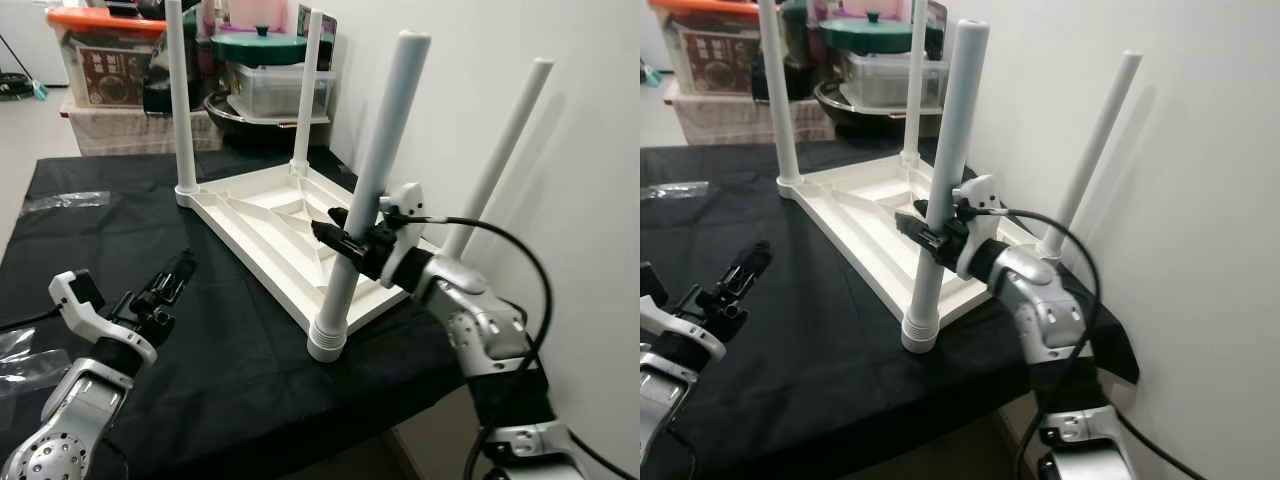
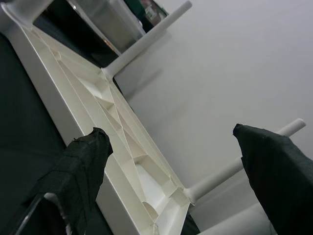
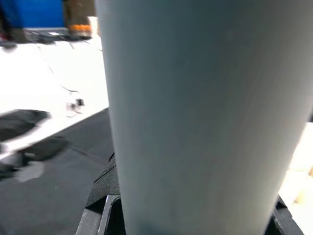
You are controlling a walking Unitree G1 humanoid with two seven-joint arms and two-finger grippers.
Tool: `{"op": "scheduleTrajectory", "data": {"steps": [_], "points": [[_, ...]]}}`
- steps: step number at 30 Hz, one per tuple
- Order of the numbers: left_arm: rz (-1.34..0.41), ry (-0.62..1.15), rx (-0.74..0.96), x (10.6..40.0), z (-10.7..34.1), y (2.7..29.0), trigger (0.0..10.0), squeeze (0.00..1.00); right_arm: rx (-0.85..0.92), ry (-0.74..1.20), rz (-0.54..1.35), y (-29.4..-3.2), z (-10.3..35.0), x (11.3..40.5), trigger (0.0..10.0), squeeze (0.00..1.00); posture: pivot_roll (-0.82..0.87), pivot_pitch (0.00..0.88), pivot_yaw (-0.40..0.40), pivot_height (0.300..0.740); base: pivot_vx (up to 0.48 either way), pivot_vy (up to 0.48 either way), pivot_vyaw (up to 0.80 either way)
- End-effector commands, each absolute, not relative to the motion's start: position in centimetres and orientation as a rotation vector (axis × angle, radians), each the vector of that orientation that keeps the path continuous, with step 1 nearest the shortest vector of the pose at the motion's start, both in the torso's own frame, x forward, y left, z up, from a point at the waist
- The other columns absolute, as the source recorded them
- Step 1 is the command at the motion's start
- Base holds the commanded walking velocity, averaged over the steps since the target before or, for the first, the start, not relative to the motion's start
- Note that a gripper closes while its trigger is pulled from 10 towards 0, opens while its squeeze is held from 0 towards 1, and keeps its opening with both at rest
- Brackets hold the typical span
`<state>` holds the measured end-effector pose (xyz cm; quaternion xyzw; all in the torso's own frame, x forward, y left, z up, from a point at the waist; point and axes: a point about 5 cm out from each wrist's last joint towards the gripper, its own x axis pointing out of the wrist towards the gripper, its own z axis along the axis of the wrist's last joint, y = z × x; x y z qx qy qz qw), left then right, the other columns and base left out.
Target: Building children table
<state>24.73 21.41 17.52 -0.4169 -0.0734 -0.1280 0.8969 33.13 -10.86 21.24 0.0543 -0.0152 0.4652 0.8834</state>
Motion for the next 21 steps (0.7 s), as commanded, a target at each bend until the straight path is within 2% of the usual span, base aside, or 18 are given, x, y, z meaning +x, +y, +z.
{"op": "scheduleTrajectory", "data": {"steps": [1, 2, 4, 11, 17, 20, 21], "points": [[-0.278, -0.14, -0.866, 24.9, 17.4, 21.2, 10.0, 0.0, 0.2, 0.263, 1.082, -10.8, 14.6, 31.6, 10.0, 0.0, 0.06, 0.0, -0.096, 0.74, 0.0, 0.0, 0.0], [-0.278, -0.14, -0.866, 24.9, 17.4, 21.2, 10.0, 0.0, 0.2, 0.263, 1.082, -10.8, 14.6, 31.6, 10.0, 0.0, 0.06, 0.0, -0.096, 0.74, 0.0, 0.0, 0.0], [-0.275, -0.141, -0.865, 24.7, 17.4, 21.3, 10.0, 0.0, 0.2, 0.24, 1.234, -10.8, 15.2, 31.0, 10.0, 0.0, 0.07, 0.0, -0.106, 0.74, 0.0, 0.0, 0.0], [-0.268, -0.145, -0.866, 24.6, 17.4, 21.3, 10.0, 0.0, 0.165, 0.25, 1.409, -10.6, 15.1, 30.3, 10.0, 0.0, 0.08, 0.0, -0.112, 0.74, 0.0, 0.0, 0.0], [-0.265, -0.144, -0.868, 24.5, 17.3, 21.3, 10.0, 0.0, 0.162, 0.267, 1.415, -10.5, 14.9, 30.5, 10.0, 0.0, 0.08, 0.0, -0.116, 0.74, 0.0, 0.0, 0.0], [-0.265, -0.142, -0.871, 24.5, 17.2, 21.3, 10.0, 0.0, 0.144, 0.281, 1.358, -10.2, 14.5, 31.0, 10.0, 0.0, 0.07, 0.0, -0.114, 0.74, 0.0, 0.0, 0.0], [-0.265, -0.141, -0.872, 24.5, 17.1, 21.3, 10.0, 0.0, 0.128, 0.293, 1.285, -9.9, 14.0, 31.4, 10.0, 0.0, 0.07, 0.0, -0.113, 0.74, 0.0, 0.0, 0.0]]}}
